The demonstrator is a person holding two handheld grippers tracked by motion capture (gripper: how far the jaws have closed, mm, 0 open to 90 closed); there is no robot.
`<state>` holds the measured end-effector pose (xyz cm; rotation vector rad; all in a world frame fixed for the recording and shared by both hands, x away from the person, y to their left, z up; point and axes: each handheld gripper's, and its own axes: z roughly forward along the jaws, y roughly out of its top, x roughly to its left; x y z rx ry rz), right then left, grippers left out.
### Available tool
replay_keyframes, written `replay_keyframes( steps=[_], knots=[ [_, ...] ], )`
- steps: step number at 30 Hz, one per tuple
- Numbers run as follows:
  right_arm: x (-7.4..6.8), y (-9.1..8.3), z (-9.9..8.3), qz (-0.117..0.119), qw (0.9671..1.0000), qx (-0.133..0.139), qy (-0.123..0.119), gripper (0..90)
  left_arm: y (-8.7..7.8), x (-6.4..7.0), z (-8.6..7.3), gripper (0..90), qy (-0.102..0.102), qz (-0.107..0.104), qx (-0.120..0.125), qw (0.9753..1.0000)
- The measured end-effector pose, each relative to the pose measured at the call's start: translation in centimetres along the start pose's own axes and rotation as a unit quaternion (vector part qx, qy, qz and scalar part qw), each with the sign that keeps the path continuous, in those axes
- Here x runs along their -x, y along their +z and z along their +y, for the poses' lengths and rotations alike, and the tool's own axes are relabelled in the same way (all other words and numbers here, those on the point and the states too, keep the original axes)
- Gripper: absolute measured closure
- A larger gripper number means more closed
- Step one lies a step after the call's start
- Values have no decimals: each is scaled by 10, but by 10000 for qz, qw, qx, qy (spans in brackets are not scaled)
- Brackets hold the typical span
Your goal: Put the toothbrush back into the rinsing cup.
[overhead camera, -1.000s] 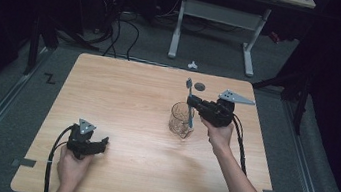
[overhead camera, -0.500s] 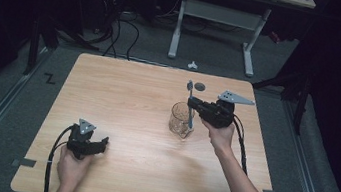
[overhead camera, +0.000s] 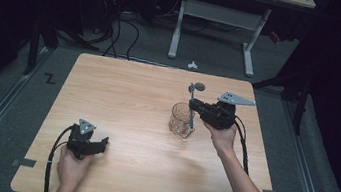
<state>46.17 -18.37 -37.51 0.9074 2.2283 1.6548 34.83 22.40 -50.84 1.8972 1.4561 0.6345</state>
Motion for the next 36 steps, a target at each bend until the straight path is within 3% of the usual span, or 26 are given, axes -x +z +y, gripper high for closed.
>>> replay_keyframes(
  steps=[36],
  knots=[
    [3, -8, -5, -195, 9995, -231, 11, 794, 0, 0, 0, 234, -1, 1, 1, 10000]
  ],
)
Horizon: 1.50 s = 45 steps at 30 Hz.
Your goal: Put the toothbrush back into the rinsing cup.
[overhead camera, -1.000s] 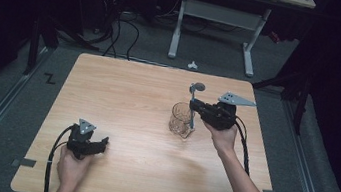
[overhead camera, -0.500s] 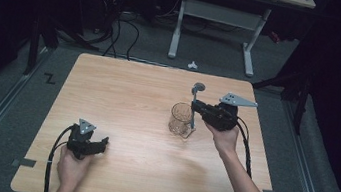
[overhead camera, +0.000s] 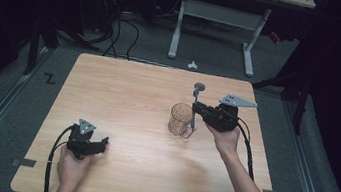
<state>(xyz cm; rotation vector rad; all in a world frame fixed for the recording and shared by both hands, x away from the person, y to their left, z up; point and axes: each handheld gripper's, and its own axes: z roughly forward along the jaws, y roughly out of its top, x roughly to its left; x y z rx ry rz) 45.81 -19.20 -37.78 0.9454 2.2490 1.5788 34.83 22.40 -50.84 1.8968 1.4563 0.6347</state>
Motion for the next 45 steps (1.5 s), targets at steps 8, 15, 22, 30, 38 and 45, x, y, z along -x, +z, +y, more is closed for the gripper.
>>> replay_keyframes(
  steps=[8, 15, 22, 30, 38, 45],
  knots=[
    [1, -1, -4, -43, 10000, -38, 4, 794, 0, 0, 0, 234, -1, 1, -1, 10000],
    [6, -3, -15, -114, 9998, -74, 125, 793, 0, 0, 0, 233, 1, 1, -1, 10000],
    [4, -2, -15, -164, 9998, -143, 0, 793, 0, 0, 0, 233, 1, -2, -3, 10000],
    [1, 0, -17, -235, 9994, -224, -83, 792, 0, 0, 0, 234, 2, -2, -4, 10000],
    [5, 0, -28, -298, 9991, -317, 14, 792, 0, 0, 0, 234, 2, 1, -2, 10000],
    [4, 1, -28, -318, 9989, -342, -16, 792, 0, 0, 0, 233, 2, -2, -5, 10000]
  ],
)
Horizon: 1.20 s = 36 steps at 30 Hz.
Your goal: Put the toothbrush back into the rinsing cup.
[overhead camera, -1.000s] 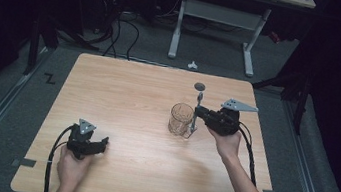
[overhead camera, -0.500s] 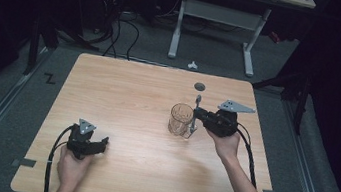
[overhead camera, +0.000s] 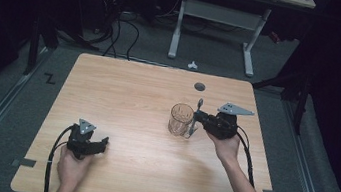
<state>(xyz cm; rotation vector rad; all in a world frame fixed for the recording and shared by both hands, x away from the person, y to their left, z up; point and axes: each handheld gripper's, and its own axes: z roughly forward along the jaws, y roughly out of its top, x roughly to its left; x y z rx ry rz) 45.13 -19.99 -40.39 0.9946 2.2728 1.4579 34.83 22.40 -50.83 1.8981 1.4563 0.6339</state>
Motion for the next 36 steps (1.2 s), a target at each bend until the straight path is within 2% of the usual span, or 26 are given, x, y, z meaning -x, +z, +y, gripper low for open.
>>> replay_keyframes(
  steps=[19, 36],
  knots=[
    [-1, 9, -5, -84, 9998, -183, -65, 791, 0, 0, 0, 234, 0, 0, 1, 10000],
    [2, 12, -7, -111, 9995, -303, -29, 792, 0, 0, 0, 234, 1, 2, 2, 10000]
  ],
)
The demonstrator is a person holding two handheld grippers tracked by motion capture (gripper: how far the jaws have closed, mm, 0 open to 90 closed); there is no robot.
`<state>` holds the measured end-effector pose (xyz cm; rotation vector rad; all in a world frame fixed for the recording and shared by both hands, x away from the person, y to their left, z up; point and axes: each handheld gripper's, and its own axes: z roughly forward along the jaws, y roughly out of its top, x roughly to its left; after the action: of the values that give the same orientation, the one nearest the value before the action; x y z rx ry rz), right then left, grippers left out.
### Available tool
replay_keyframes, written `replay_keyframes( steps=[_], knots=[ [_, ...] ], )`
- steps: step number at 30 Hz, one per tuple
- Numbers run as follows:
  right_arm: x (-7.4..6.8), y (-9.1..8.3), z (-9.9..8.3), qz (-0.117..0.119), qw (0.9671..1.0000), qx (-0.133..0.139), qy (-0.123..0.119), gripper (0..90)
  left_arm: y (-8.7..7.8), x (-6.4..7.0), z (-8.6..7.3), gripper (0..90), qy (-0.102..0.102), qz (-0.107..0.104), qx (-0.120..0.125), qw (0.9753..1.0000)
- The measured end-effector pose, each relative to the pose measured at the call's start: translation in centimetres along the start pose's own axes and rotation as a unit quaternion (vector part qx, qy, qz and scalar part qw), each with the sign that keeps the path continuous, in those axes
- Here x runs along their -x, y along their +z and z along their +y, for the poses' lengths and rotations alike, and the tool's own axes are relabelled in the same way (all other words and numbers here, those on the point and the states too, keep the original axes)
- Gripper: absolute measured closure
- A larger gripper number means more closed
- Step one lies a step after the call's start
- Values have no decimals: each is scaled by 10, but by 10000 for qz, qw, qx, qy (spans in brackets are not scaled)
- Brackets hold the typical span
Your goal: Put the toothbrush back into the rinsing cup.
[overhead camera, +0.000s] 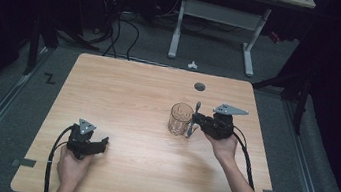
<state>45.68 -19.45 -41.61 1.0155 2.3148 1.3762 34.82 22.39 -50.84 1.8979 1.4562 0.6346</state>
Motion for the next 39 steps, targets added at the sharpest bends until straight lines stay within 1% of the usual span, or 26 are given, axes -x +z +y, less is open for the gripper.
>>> replay_keyframes(
  steps=[1, 8, 14, 15, 16, 17, 20, 21, 22, 25, 27, 34, 38, 39],
  knots=[
    [0, 1, -1, -10, 10000, -32, 2, 792, 0, 0, 0, 235, 1, 3, 2, 10000],
    [2, 2, -1, -7, 10000, -28, 16, 791, 0, 0, 0, 235, 1, 2, 0, 10000],
    [3, 3, -1, -36, 10000, -22, 79, 783, 0, 0, 0, 235, 2, 3, 0, 10000],
    [3, 3, -1, -40, 10000, -22, 85, 758, 0, 0, 0, 235, 1, 2, 0, 10000],
    [3, 3, -1, -40, 10000, -22, 85, 758, 0, 0, 0, 235, 2, 2, 0, 10000],
    [4, 3, -1, -33, 9999, -18, 113, 738, 0, 0, 0, 235, 1, 2, 0, 10000],
    [4, 3, -2, -29, 9999, -12, 123, 728, 0, 0, 0, 235, 2, 2, 1, 10000],
    [4, 3, -1, -14, 9999, -9, 134, 701, 0, 0, 0, 235, 1, 2, 0, 10000],
    [4, 3, -1, -14, 9999, -9, 134, 701, 0, 0, 0, 235, 1, 2, 0, 10000],
    [5, 2, -1, 3, 9999, -15, 142, 652, 0, 0, 0, 235, 1, 2, 1, 10000],
    [5, 1, -1, 43, 9998, -4, 209, 617, 0, 0, 0, 235, 1, 2, 1, 10000],
    [5, -6, 1, 26, 9998, -7, 176, 602, 0, 0, 0, 235, 1, 3, 0, 10000],
    [6, -10, 1, -33, 9998, -19, 206, 586, 0, 0, 0, 235, 2, 2, 0, 10000],
    [7, -12, 1, -47, 9997, 19, 241, 581, 0, 0, 0, 235, 1, 3, 1, 10000]
  ],
)
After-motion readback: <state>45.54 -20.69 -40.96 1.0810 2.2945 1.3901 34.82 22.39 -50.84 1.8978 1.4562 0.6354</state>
